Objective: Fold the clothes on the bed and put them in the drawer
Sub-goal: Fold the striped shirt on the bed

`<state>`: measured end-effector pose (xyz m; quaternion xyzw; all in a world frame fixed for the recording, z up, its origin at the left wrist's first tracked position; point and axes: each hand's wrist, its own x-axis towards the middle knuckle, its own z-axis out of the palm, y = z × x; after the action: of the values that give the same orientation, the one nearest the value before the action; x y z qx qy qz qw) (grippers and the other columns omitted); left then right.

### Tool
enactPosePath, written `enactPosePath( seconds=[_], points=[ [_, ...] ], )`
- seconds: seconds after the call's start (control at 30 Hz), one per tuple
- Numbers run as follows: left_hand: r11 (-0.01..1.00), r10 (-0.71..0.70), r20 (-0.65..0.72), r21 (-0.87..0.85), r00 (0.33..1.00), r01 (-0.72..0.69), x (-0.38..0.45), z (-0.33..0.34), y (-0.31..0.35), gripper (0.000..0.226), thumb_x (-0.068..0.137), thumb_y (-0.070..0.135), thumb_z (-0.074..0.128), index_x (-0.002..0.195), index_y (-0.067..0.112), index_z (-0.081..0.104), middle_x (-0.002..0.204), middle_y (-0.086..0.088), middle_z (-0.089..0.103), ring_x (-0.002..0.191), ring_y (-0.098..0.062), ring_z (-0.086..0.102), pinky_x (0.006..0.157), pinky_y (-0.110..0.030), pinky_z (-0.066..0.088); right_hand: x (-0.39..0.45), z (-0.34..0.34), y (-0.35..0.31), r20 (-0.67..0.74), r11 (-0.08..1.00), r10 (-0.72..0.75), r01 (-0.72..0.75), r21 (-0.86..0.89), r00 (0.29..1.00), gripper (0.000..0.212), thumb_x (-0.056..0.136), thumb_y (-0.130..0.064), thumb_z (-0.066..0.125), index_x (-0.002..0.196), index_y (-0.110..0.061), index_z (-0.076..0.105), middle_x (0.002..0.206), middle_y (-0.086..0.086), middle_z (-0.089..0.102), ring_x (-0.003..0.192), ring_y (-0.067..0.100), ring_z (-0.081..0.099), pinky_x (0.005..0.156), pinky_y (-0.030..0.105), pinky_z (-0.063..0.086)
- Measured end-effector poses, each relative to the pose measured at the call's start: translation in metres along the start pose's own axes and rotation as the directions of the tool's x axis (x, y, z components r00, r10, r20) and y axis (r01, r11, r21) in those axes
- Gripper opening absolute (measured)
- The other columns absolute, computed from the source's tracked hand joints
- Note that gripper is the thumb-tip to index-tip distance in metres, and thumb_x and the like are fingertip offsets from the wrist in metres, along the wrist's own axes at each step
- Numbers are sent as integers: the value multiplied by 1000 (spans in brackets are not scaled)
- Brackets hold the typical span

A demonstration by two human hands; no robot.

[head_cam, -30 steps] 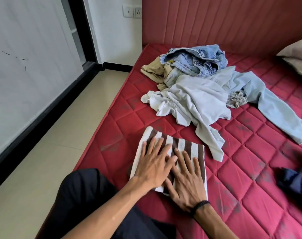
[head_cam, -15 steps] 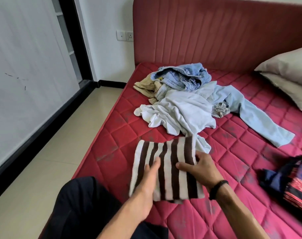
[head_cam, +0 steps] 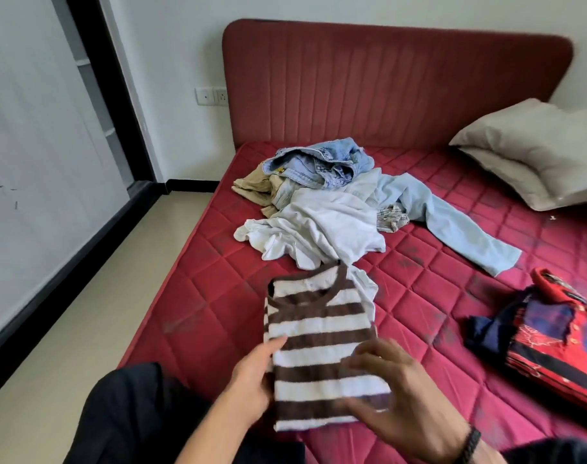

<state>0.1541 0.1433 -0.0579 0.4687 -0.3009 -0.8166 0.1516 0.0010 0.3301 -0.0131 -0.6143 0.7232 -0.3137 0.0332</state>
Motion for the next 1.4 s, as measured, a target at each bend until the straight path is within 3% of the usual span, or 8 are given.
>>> enactPosePath(
  seconds=[0.07, 0.2, 0.37, 0.63, 0.87, 1.07, 1.17, 1.4],
  points=[
    [969, 162, -226, 220, 961, -111, 9, -18, -24, 42, 87, 20, 82, 123, 14, 62, 100, -9, 74, 92, -26, 71, 76, -40, 58, -5, 12, 23, -50, 970, 242, -242, 13, 969, 45, 84, -69, 68, 114, -35, 71, 109, -26, 62, 101, -2, 60, 84, 21, 52],
    [834, 287, -203, 534, 936, -140, 13, -25, -36, 63, 59, 62, 87, 109, 28, 68, 97, 6, 78, 95, -15, 74, 93, -44, 59, 6, 40, 68, 52, 670, 726, -722, 172, 686, 61, 74, -68, 75, 111, -20, 70, 99, -12, 73, 90, 4, 68, 78, 28, 55],
    [796, 318, -245, 595, 916, -117, 17, -22, -48, 71, 50, 63, 89, 108, 29, 67, 94, 8, 78, 93, -11, 73, 95, -40, 57, 7, 66, 74, 34, 555, 797, -755, 348, 602, 17, 81, -43, 82, 80, -26, 78, 72, -10, 75, 74, 7, 72, 72, 35, 60],
    [627, 490, -286, 772, 824, -105, 9, 3, -63, 22, 84, 59, 72, 85, 38, 64, 97, 18, 66, 97, -17, 63, 97, -45, 50, 4, 69, 80, 272, 338, 737, -686, 645, 619, 30, 90, -38, 78, 81, -10, 76, 90, 24, 75, 78, 32, 71, 82, 55, 59],
    [911, 318, -436, 387, 842, -143, 18, -17, -69, 23, 95, 40, 68, 86, 20, 76, 84, -3, 78, 86, -27, 73, 86, -52, 60, 1, 67, 86, 4, 481, 858, -805, 349, 514, 42, 97, -25, 66, 62, -1, 60, 57, 2, 54, 57, 18, 47, 55, 32, 37],
    [459, 636, -206, 875, 744, -151, 10, -3, -56, 45, 84, 83, 51, 99, 42, 58, 101, 12, 51, 93, -16, 57, 74, -36, 46, 6, 64, 74, 84, 458, 827, -754, 471, 555, 30, 96, -38, 69, 80, -12, 69, 68, -5, 66, 57, 10, 59, 52, 23, 46],
    [394, 619, -136, 906, 774, -155, 18, -2, -53, 30, 89, 67, 60, 88, 37, 61, 91, 9, 56, 91, -20, 60, 77, -38, 49, 12, 65, 64, 113, 496, 758, -680, 540, 642, 14, 95, -36, 71, 94, -22, 75, 82, -6, 77, 71, 5, 72, 64, 23, 57],
    [783, 411, -359, 609, 838, -124, 28, -26, -59, 46, 84, 59, 65, 67, 17, 72, 59, -2, 65, 70, -30, 63, 67, -44, 52, 19, 74, 80, 133, 555, 777, -769, 316, 615, 35, 99, -35, 64, 75, -10, 66, 61, -7, 58, 59, 14, 52, 56, 30, 38]
  ],
)
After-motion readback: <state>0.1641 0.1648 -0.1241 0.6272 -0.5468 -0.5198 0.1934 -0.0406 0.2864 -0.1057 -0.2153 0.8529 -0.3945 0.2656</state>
